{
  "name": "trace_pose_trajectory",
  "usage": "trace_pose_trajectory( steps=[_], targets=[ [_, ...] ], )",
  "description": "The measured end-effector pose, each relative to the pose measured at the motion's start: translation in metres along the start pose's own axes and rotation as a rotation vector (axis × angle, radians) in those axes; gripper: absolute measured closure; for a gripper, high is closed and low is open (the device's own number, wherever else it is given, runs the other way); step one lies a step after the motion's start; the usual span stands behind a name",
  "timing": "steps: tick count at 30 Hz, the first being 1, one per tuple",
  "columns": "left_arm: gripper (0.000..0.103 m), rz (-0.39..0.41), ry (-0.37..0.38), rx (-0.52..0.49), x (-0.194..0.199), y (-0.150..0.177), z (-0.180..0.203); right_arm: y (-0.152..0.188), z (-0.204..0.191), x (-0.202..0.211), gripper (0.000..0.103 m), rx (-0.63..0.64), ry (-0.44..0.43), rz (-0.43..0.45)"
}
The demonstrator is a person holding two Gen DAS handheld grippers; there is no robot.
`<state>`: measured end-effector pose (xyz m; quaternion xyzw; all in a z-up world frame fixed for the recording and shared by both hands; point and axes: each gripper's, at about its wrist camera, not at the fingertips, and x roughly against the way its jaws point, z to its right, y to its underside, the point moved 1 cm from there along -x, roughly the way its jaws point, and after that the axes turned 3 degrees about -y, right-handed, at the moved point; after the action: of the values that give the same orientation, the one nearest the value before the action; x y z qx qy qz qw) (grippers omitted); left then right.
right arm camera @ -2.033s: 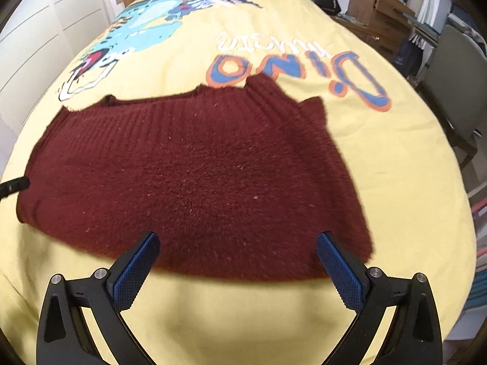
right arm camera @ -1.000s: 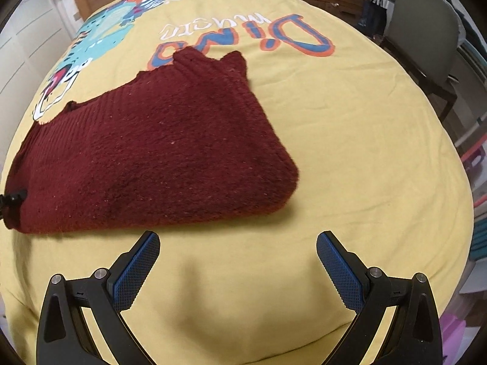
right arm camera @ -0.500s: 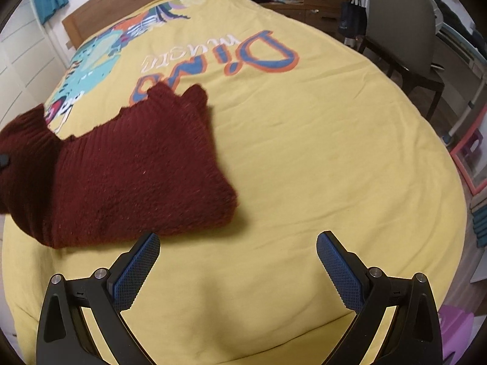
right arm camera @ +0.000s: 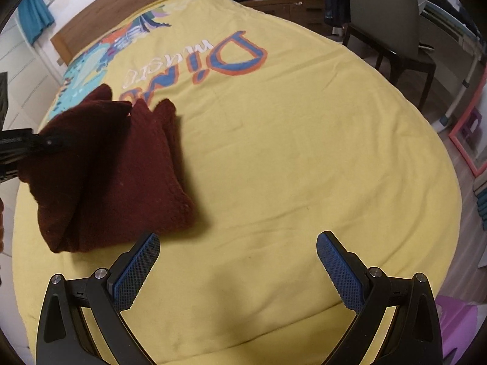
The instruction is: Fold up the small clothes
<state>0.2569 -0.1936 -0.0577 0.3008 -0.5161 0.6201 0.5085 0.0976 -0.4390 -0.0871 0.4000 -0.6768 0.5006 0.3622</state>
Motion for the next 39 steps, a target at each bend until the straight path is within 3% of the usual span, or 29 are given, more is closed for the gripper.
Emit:
trace_pose_trajectory(
  steps=[6,11,13,15,17,19,21,25,29,32,35,39],
  targets=[
    [0.080,-0.032,-0.122,-0.047,-0.031,0.021,0.012,0.008,0.012,-0.006,0.000,-0.023,0.013,-0.047],
    [0.073,-0.027,-0.158,-0.044,-0.032,0.024,0.012,0.010,0.013,-0.004,0.000,-0.010,0.012,-0.050],
    [0.061,-0.048,-0.173,-0.043,-0.035,0.023,0.015,0.010,0.013,-0.002,0.000,-0.007,0.010,-0.048],
    [0.027,-0.074,-0.193,-0.052,-0.035,0.021,0.018,0.009,0.012,-0.002,0.000,-0.007,0.007,-0.048],
    [0.017,-0.089,-0.189,-0.048,-0.035,0.022,0.018,0.009,0.011,-0.001,0.000,-0.004,0.005,-0.047],
    [0.015,-0.068,-0.166,-0.037,-0.028,0.023,0.018,0.009,0.012,0.000,0.000,-0.001,0.002,-0.047],
    [0.001,-0.051,-0.143,-0.041,-0.018,0.021,0.021,0.009,0.014,0.001,0.000,-0.007,0.003,-0.046],
    [0.001,-0.022,-0.121,-0.066,0.005,0.018,0.026,0.007,0.015,0.004,0.000,-0.018,0.001,-0.038],
    [0.001,0.034,-0.053,-0.044,0.037,0.011,0.022,0.003,0.009,0.006,0.000,-0.004,-0.013,-0.036],
    [0.001,0.076,-0.048,-0.021,0.060,0.009,0.009,-0.007,-0.004,0.012,0.000,0.028,-0.025,-0.030],
    [0.001,0.095,-0.070,0.008,0.073,0.012,-0.010,-0.026,-0.025,0.018,0.000,0.071,-0.050,-0.032],
    [0.001,0.110,-0.171,0.016,0.081,0.027,-0.045,-0.061,-0.064,0.023,0.001,0.135,-0.111,-0.057]
  ],
)
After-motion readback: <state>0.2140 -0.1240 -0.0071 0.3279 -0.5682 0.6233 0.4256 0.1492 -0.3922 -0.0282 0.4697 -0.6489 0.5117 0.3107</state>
